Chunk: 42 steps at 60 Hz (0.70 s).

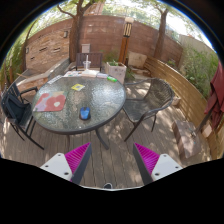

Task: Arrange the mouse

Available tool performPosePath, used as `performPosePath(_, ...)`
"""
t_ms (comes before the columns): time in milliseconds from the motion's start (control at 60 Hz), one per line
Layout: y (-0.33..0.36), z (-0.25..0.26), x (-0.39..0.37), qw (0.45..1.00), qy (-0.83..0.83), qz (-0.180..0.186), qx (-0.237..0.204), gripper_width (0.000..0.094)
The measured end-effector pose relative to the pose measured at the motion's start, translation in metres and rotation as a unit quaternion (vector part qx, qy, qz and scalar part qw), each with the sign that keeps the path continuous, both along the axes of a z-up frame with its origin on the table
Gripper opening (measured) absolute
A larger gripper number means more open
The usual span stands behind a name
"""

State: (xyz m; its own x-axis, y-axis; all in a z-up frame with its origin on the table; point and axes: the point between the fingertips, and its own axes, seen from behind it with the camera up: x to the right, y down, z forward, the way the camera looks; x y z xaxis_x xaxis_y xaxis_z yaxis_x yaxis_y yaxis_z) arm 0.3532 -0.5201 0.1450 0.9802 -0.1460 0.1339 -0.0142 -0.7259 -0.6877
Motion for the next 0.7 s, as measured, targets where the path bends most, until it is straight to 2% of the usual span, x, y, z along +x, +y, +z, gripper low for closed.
performPosePath(167, 0.065, -0.036, -0.052, 0.999, 0.015, 0.029, 0.006, 0.0851)
performPosePath(483, 0.231, -0.124, -0.093, 0.996, 0.048, 0.070, 0.014, 0.0834)
performPosePath(633, 0.265, -0.161, -0.096, 0.995, 0.062, 0.074, -0.002, 0.0713)
performPosePath(700, 0.268, -0.165, -0.094, 0.995, 0.070, 0.067, -0.003, 0.0595)
